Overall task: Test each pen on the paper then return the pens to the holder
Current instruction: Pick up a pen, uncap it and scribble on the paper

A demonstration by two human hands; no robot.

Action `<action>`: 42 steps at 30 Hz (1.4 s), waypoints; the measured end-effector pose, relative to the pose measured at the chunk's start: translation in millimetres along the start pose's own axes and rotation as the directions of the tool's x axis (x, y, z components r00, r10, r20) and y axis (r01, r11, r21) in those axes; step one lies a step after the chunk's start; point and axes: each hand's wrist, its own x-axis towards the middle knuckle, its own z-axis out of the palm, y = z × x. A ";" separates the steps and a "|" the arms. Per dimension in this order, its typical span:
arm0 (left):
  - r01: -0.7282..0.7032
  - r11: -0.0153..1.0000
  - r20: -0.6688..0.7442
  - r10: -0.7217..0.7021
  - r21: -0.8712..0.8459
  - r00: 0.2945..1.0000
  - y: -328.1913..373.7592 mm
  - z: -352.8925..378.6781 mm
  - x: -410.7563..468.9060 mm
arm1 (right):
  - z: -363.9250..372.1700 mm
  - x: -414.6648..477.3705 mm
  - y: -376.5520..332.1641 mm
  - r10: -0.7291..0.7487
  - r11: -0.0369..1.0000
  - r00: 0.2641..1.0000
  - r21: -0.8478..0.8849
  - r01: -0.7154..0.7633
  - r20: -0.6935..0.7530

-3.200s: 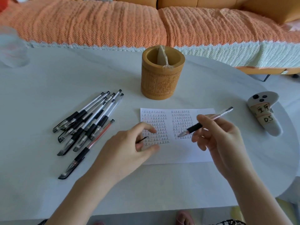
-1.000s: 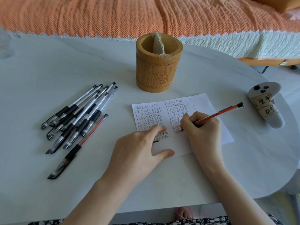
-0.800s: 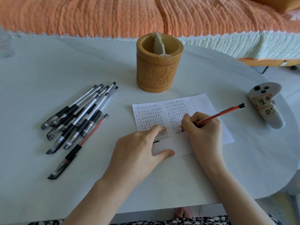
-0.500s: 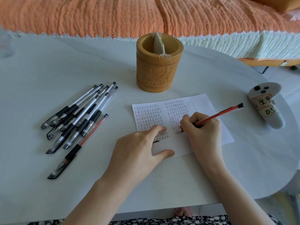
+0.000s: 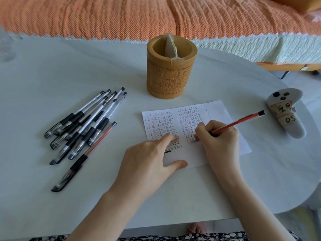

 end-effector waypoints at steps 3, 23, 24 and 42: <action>-0.003 1.000 0.006 0.003 0.002 1.000 0.2 -0.1 0.3 | 0.4 -0.4 0.2 -0.007 1.000 1.000 -0.011 0.007 0.001; -0.003 1.000 -0.013 0.003 -0.016 1.000 0.9 -0.4 -0.1 | 0.6 -2.0 -0.8 0.008 0.999 1.000 0.036 -0.009 0.006; -0.003 1.000 -0.012 0.003 -0.016 1.000 1.1 -0.6 -0.2 | 0.6 -2.2 -1.3 0.005 0.999 1.000 0.035 -0.006 0.008; -0.007 1.000 0.001 0.007 -0.008 1.000 1.7 -1.9 0.6 | 0.0 -2.1 -1.2 -0.014 1.000 1.000 -0.002 0.014 0.023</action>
